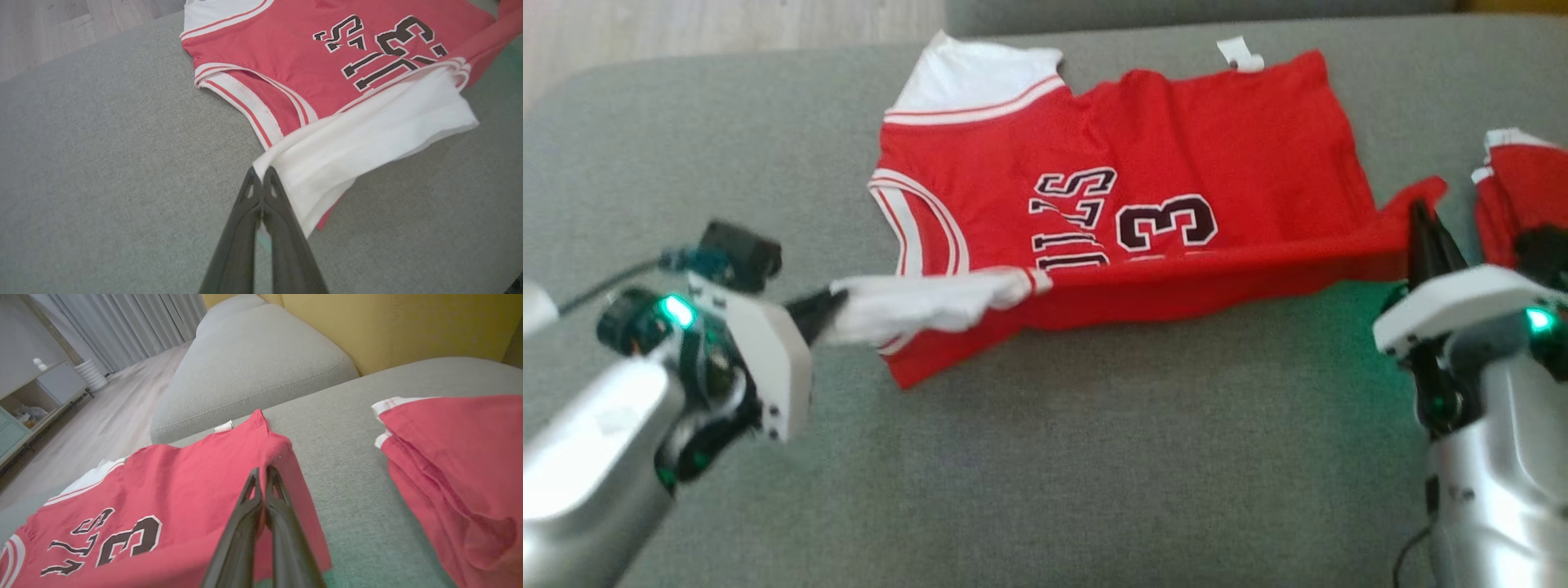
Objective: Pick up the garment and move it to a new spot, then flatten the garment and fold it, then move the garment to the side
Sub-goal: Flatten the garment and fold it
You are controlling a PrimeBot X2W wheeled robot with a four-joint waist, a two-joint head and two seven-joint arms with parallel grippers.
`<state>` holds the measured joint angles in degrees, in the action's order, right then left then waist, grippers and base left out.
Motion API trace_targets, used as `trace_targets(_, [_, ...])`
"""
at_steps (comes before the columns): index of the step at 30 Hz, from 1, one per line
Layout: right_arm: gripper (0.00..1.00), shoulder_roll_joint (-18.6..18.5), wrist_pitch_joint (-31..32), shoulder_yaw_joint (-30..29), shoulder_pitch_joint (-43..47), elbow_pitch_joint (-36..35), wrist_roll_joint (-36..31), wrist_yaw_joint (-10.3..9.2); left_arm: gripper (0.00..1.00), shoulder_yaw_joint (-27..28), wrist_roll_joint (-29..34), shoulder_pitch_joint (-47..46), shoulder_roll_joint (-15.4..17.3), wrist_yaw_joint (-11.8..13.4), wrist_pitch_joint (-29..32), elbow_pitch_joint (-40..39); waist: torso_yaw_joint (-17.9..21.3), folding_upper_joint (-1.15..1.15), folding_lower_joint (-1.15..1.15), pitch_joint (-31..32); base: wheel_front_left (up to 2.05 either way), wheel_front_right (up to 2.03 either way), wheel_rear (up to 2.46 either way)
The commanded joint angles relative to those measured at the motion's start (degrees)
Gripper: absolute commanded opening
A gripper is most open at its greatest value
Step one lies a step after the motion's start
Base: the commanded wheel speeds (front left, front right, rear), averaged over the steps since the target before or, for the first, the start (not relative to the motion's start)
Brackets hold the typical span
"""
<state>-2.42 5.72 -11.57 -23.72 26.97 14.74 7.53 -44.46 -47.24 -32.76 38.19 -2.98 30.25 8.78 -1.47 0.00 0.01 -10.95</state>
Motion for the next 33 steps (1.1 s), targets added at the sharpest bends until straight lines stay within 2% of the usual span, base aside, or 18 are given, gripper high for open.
trace_targets(1, [0.00, -0.46, -0.78, 1.45, -3.50, -0.61, -0.98, -0.04, 0.00, 2.68, 1.46, -5.14, 2.13, -0.14, 0.37, 0.14, 0.68, 0.00, -0.01, -1.34, 0.00, 0.00, 0.00])
trace_targets(7, [0.00, -0.46, -1.74, 2.76, -8.48, 6.19, -2.53, -0.04, 0.00, -0.20, 5.62, -11.02, 0.63, -1.90, 1.89, 6.96, 1.40, 0.00, -0.01, -3.14, 0.00, 0.00, 0.00])
trace_targets(13, [0.00, -0.46, -4.03, 3.00, -13.40, 14.22, -3.22, -0.04, 0.00, -2.63, 8.14, -15.41, -2.53, -3.20, 0.25, 14.81, 1.88, 0.00, -0.01, -4.50, 0.00, 0.00, 0.00])
trace_targets(14, [0.47, -0.46, -4.13, 2.74, -14.24, 15.81, -2.16, -0.04, 0.71, -2.78, 8.81, -16.16, -3.07, -3.23, -0.81, 15.82, 1.87, 0.00, -0.01, -4.72, 0.00, 0.00, 0.00])
trace_targets(15, [1.00, -0.46, -4.47, 2.83, -15.21, 17.24, -1.34, -0.04, 1.00, -2.52, 9.52, -16.99, -3.75, -2.82, -2.64, 16.82, 1.86, 0.00, -0.01, -4.97, 0.00, 0.00, 0.00])
trace_targets(20, [1.00, -0.46, -11.14, 0.88, -19.07, 21.78, -0.53, -0.04, 1.00, 1.13, 13.44, -20.50, -7.79, 2.90, -18.51, 20.69, 1.75, 0.00, -0.01, -5.57, 0.00, 0.00, 0.00])
trace_targets(25, [1.00, -0.46, -17.46, 5.38, -19.50, 21.83, 3.20, -0.04, 1.00, 5.56, 12.95, -20.17, -11.67, 7.48, -32.46, 23.21, 1.68, 0.00, -0.01, -4.49, 0.00, 0.00, 0.00])
trace_targets(29, [1.00, -0.46, -19.98, 9.47, -16.40, 15.30, 3.17, -0.04, 1.00, 9.05, 11.04, -17.12, -14.30, 10.41, -41.40, 21.82, 1.83, 0.00, -0.01, -2.32, 0.00, 0.00, 0.00])
trace_targets(33, [1.00, -0.46, -20.60, 10.58, -10.19, 5.51, 0.14, -0.04, 1.00, 13.63, 8.41, -11.69, -17.23, 13.13, -44.76, 16.89, 1.87, 0.00, -0.01, 0.16, 0.00, 0.00, 0.00])
